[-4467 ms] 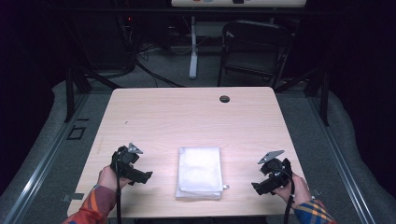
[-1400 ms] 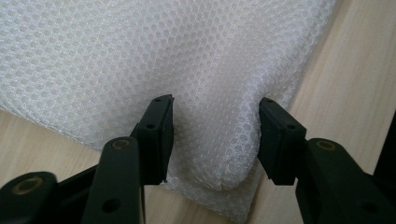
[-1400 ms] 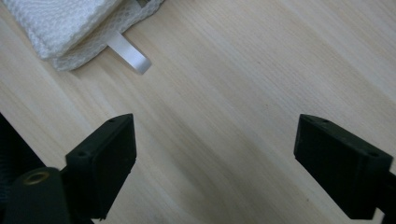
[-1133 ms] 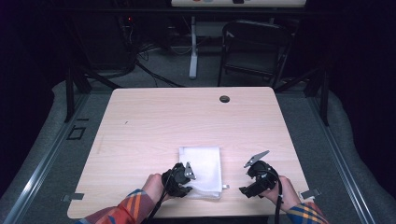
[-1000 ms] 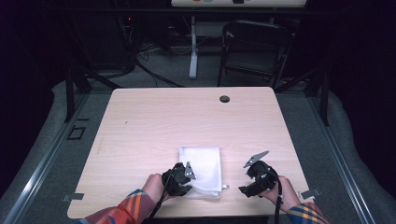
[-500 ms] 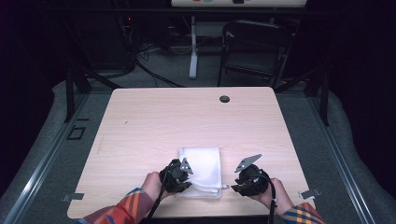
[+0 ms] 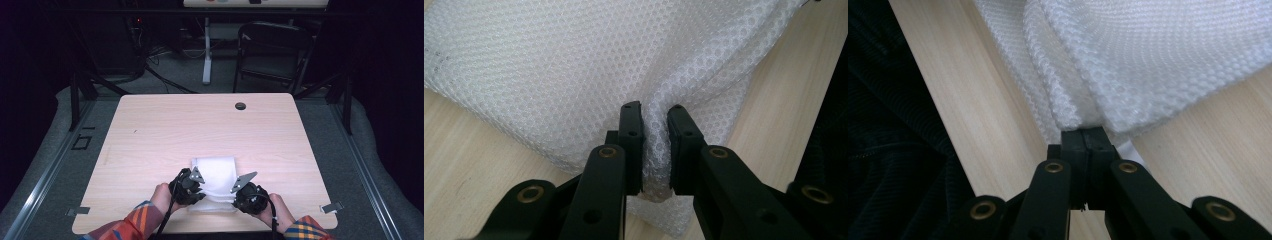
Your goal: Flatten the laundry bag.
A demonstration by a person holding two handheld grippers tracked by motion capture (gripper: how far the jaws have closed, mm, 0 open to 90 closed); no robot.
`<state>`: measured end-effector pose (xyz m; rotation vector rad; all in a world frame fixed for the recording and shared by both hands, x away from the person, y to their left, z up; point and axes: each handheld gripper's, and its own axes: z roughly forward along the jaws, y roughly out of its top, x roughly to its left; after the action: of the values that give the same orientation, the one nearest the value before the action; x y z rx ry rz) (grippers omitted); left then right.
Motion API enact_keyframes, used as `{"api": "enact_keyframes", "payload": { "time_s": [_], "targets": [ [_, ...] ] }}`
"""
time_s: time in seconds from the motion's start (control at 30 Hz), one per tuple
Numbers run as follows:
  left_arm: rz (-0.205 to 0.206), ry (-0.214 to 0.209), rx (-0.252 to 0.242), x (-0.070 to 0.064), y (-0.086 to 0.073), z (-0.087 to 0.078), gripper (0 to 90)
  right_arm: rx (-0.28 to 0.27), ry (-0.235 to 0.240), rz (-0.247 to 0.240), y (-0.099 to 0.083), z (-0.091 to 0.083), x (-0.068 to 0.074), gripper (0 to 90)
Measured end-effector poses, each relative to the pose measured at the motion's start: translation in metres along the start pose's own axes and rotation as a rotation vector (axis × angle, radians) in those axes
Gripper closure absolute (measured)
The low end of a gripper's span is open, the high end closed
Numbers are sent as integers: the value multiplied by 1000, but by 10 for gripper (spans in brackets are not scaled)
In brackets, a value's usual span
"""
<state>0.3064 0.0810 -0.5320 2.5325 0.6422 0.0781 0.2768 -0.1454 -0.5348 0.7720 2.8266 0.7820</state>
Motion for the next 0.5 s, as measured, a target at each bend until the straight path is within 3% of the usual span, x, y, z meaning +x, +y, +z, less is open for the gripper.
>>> {"api": "enact_keyframes", "payload": {
  "time_s": [0.2, 0.3, 0.5],
  "targets": [
    [-2, 3, -4, 0, 0, -1, 800, -31, -30, -4, 4, 8, 2, 900],
    [-4, 3, -6, 1, 0, -2, 799, -17, -28, -26, 6, 13, 3, 900],
    [-16, 3, -4, 2, 0, -2, 798, -1, -30, -26, 3, 26, 3, 900]
  ]
}}
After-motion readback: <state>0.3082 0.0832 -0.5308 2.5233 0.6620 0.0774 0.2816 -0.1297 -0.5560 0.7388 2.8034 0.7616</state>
